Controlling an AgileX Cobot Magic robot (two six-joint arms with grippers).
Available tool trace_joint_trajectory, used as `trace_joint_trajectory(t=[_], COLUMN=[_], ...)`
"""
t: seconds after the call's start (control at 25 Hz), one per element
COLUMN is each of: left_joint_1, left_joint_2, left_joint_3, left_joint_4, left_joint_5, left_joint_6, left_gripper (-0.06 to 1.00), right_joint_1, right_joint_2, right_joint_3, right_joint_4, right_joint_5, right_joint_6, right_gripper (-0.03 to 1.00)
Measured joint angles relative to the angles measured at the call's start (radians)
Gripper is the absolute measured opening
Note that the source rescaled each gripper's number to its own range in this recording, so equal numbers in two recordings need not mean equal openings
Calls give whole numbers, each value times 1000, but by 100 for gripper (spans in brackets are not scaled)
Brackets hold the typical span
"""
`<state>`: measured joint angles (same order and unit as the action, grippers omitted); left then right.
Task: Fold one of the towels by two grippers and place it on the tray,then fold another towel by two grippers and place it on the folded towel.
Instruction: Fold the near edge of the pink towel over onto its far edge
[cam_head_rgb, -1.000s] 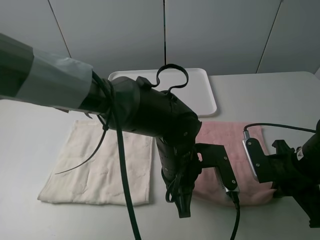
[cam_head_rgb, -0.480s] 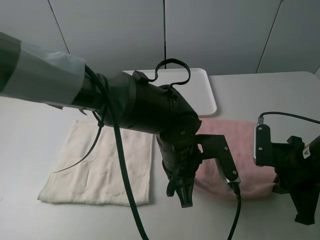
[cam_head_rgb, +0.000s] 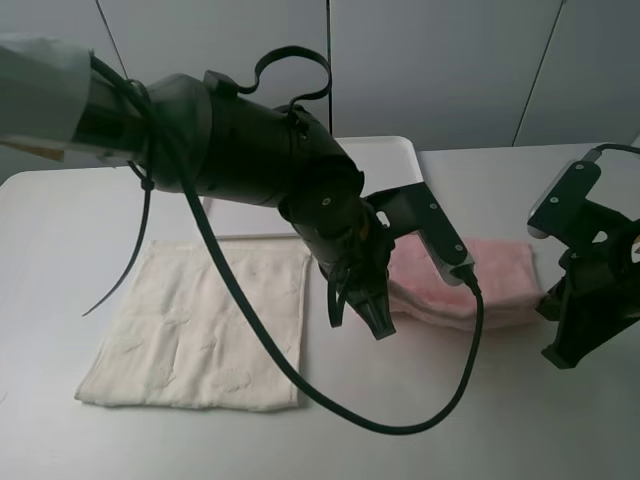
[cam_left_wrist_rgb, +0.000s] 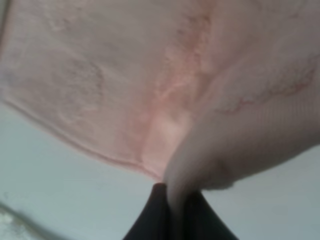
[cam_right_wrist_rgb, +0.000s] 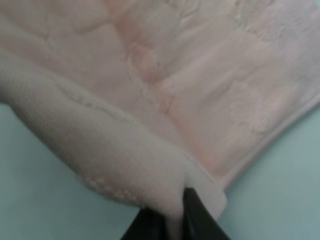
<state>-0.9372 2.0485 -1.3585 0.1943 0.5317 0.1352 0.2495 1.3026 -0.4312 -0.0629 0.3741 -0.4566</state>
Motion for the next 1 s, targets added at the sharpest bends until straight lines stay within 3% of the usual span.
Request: trace_joint_trajectory(t=[0.32, 0.72, 1.0], left_joint_1=[67, 68, 72], left_joint_2=[-19, -19, -1], left_joint_3=[0, 0, 0], left_joint_4=[-47, -52, -48], left_joint_5=[-84, -159, -159], left_joint_6=[-29, -31, -54], left_gripper=[0, 0, 0], right_joint_1=[0, 0, 0], right_joint_2=[-2, 91, 163], right_joint_3=[-55, -55, -68], right_joint_4=[-12, -242, -286], right_joint_5=[-21, -96, -180], right_joint_6=[150, 499, 568], right_gripper=[0, 0, 0])
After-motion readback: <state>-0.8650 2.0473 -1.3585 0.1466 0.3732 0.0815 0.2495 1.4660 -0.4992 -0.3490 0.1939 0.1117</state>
